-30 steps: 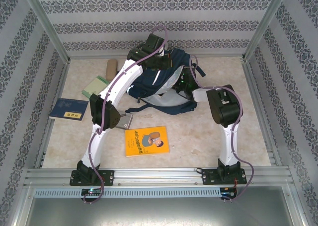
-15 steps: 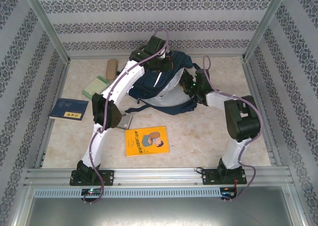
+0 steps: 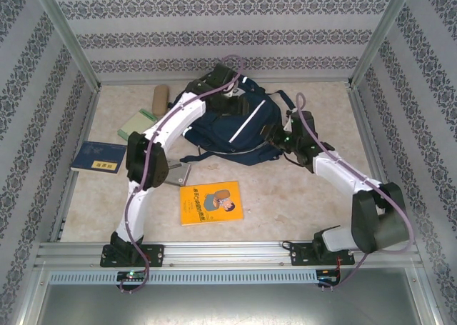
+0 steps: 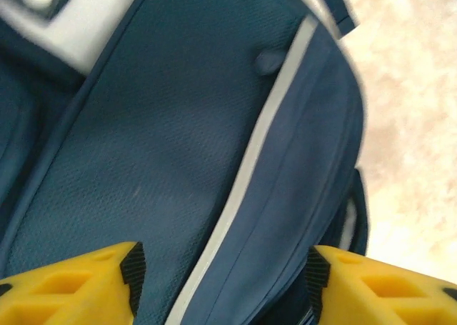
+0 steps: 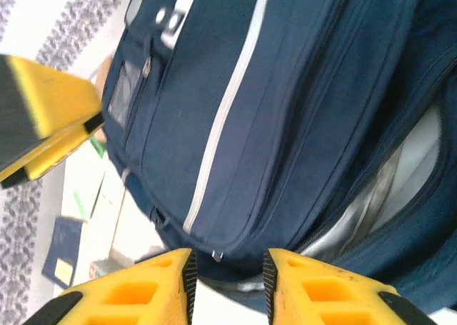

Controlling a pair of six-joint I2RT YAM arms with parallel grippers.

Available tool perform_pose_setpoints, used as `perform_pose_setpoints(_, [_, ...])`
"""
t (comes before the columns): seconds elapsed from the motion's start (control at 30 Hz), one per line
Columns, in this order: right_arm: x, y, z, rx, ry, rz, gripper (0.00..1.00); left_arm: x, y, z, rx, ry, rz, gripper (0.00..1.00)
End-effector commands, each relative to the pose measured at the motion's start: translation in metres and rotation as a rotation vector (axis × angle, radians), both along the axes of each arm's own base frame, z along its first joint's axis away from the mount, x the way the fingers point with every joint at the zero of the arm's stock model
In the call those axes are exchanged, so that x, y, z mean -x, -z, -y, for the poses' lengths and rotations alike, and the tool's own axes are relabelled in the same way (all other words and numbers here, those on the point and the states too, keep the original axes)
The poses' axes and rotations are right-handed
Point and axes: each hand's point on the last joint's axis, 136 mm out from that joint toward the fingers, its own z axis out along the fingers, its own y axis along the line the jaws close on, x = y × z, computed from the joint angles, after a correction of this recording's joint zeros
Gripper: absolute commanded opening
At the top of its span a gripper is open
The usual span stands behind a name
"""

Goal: Pack books, pencil case, and school supplies into a backpack

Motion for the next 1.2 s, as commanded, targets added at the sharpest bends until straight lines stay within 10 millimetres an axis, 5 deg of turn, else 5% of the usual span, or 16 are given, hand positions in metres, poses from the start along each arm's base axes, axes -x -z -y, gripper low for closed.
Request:
perform_pose_setpoints(0.0, [0.030, 0.017, -0.012, 0.111, -0.128, -0.008, 0.30, 0.004, -0.037, -0.021, 0.008, -0.073, 0.109, 0.69])
perform_pose_setpoints(0.2, [0.075, 0.034, -0.049, 0.130, -0.291, -0.048, 0.17, 0.038, -0.021, -0.062, -0.061, -0.198, 0.082, 0.84])
perform_pose_setpoints(0.3, [0.101, 0.045, -0.063, 0.191, -0.332, -0.056, 0.05, 0.055, -0.016, -0.076, -0.069, -0.214, 0.091, 1.00])
perform_pose_setpoints(0.7, [0.182, 0.110, -0.112, 0.348, -0.324, -0.169, 0.00, 0.110, 0.004, -0.098, -0.109, -0.126, 0.049, 0.99])
perform_pose_setpoints(0.93, [0.188, 0.145, -0.104, 0.447, -0.339, -0.231, 0.00, 0.134, 0.009, -0.115, -0.111, -0.160, 0.040, 1.00])
perform_pose_setpoints(1.17, [0.149, 0.150, -0.066, 0.485, -0.274, -0.238, 0.00, 0.160, 0.028, -0.116, -0.056, -0.160, -0.024, 0.93])
